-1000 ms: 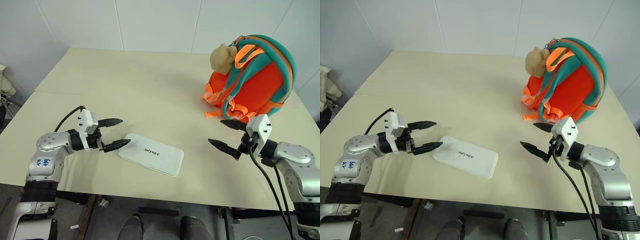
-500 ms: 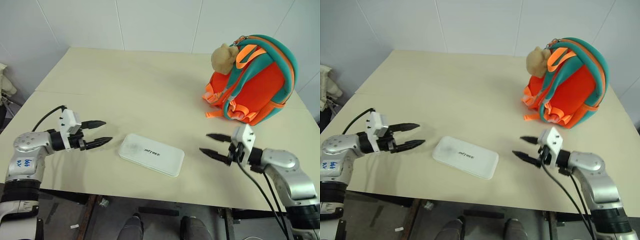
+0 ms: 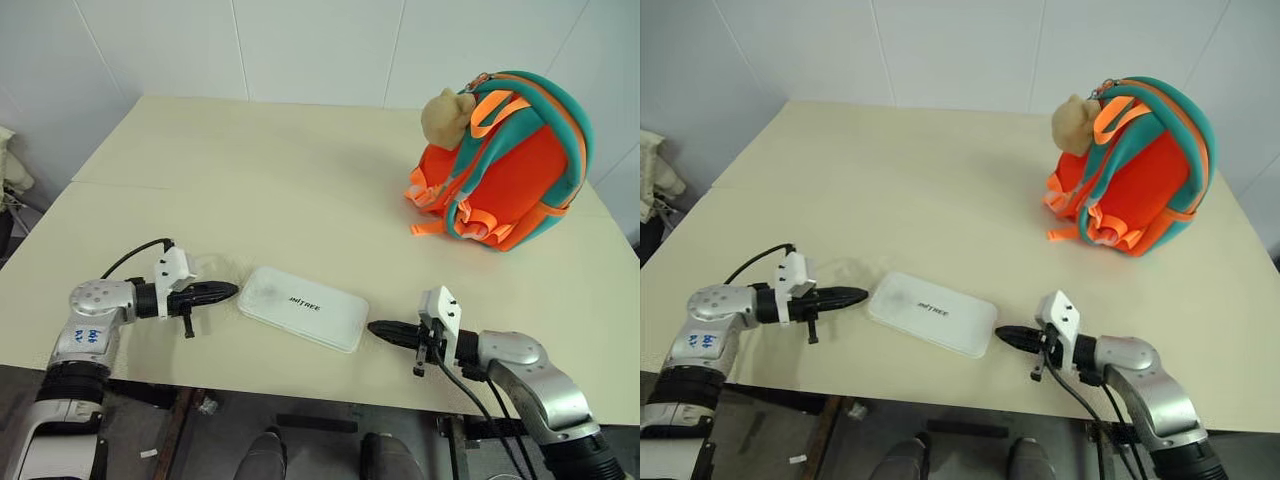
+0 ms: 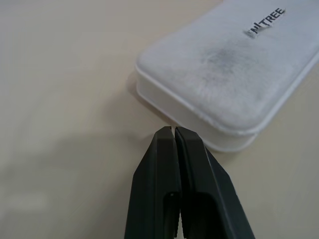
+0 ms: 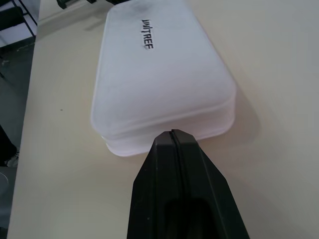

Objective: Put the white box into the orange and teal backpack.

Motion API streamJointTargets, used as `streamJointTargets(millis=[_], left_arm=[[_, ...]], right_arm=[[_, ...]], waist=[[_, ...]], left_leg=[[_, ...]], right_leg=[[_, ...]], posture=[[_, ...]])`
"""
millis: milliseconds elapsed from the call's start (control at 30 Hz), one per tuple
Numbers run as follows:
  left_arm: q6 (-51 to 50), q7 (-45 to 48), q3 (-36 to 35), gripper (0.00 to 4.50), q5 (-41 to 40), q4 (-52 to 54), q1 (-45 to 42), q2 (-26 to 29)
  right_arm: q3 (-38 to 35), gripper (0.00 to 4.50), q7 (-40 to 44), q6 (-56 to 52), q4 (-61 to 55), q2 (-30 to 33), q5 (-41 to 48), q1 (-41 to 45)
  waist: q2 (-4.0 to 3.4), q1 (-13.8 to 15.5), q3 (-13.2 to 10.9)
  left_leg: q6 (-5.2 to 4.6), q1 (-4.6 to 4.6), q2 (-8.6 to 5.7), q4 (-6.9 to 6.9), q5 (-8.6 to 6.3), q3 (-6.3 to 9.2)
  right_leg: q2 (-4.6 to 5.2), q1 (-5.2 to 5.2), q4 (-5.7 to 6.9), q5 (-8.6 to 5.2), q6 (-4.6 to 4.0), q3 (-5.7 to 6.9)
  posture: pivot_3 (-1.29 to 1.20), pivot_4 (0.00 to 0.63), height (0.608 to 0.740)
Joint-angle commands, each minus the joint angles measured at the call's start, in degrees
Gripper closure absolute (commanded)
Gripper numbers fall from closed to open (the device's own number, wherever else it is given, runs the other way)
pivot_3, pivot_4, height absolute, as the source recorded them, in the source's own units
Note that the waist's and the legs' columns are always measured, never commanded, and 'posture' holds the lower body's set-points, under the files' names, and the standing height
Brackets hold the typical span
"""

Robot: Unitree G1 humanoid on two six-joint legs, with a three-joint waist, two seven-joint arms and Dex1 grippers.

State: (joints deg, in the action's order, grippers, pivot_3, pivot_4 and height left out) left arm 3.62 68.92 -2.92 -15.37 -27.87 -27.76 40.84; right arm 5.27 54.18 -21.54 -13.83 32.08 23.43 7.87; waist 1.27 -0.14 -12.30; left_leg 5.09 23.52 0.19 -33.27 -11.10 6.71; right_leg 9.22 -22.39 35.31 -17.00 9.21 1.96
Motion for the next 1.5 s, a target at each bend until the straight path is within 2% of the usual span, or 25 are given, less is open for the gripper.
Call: streamJointTargets(millis=[33, 300, 567, 1100, 1133, 1233, 1333, 1433, 1500], left_arm=[[-0.27, 0.45, 0.44, 4.4, 0.02, -0.65, -1.89, -1.16], [-1.15, 1.36, 2.21, 4.4, 0.06, 0.15, -2.72, -4.25], [-4.37, 1.21, 2.7, 4.4, -0.97, 5.35, -0.68, -6.32], [-2.26, -1.62, 2.83, 4.4, 1.32, 0.32, -4.84, -10.81], [-2.74, -2.32, 2.81, 4.43, 1.68, 0.3, -4.8, -10.81], [-7.72, -5.98, 2.19, 3.81, 2.85, 1.01, -4.58, -9.58], [-9.9, -6.08, 1.07, 2.86, 2.06, 3.02, -3.35, -7.63], [-16.46, -6.33, -1.42, 1.91, 0.92, 3.48, -1.66, -2.79], [-23.49, -7.64, -2.79, 1.23, -1.46, 3.73, -2.24, -2.11]], right_arm=[[0.68, 4.5, -0.39, 0.06, -2.17, -0.68, 0.25, 0.76], [0.11, 4.5, 0.39, 2.78, 2.9, -0.81, -1.79, 4.85], [-2.32, 4.5, 3.24, 7.08, 12.46, 1.43, -4.25, 11.79], [-4.03, 4.5, 4.34, 6.07, 13.42, 2.78, -5.23, 9.59], [-4.34, 4.33, 4.15, 5.74, 13.99, 2.77, -5.16, 9.74], [-5.17, 3.57, 4.65, 4.96, 15.15, 3.73, -5.06, 9.95], [-6.93, 2.58, 5.05, 5.16, 16.08, 4.82, -4.63, 10.6], [-8.81, 1.57, 7.39, 3.79, 17.06, 8.9, -4.23, 11.26], [-8.66, 0.86, 8.87, 3.33, 16.77, 10.47, -3.65, 11.31]], waist=[[0.0, 0.01, 0.0], [0.01, 0.06, 0.01], [0.02, 0.13, 0.01], [0.03, 0.03, 0.02], [0.03, 0.04, 0.02], [0.03, 0.08, 0.02], [0.03, 0.04, 0.02], [0.03, -0.22, 0.02], [0.03, -0.21, 0.02]], left_leg=[[0.0, 0.0, 0.0, 0.0, 0.0, 0.0], [-0.01, -0.02, 0.0, -0.04, 0.01, 0.0], [-0.01, -0.01, 0.0, -0.08, 0.01, 0.0], [-0.01, -0.01, 0.0, -0.13, 0.01, 0.0], [-0.01, -0.02, 0.0, -0.13, 0.01, 0.0], [-0.01, -0.01, 0.0, -0.13, 0.01, 0.0], [-0.01, -0.02, 0.0, -0.13, 0.01, 0.0], [-0.01, -0.01, -0.01, -0.11, 0.01, -0.03], [-0.01, -0.03, 0.0, -0.08, 0.01, -0.03]], right_leg=[[0.0, -0.01, 0.0, 0.0, 0.0, 0.0], [0.0, 0.0, 0.07, 0.02, 0.01, 0.0], [0.0, 0.01, 0.07, 0.06, 0.0, -0.01], [0.0, 0.04, 0.08, 0.08, 0.04, -0.01], [0.0, 0.04, 0.08, 0.08, 0.04, -0.01], [0.0, 0.04, 0.08, 0.08, 0.04, -0.01], [0.0, 0.05, 0.08, 0.08, 0.04, -0.01], [0.0, 0.02, 0.08, 0.08, 0.04, -0.06], [-0.01, -0.01, 0.1, 0.07, 0.04, -0.08]], posture=[[0.0, 0.15, 0.74], [0.0, 0.15, 0.74], [0.0, 0.15, 0.74], [0.0, 0.15, 0.74], [0.0, 0.15, 0.74], [0.0, 0.15, 0.74], [0.0, 0.15, 0.74], [0.0, 0.15, 0.74], [0.0, 0.15, 0.74]])
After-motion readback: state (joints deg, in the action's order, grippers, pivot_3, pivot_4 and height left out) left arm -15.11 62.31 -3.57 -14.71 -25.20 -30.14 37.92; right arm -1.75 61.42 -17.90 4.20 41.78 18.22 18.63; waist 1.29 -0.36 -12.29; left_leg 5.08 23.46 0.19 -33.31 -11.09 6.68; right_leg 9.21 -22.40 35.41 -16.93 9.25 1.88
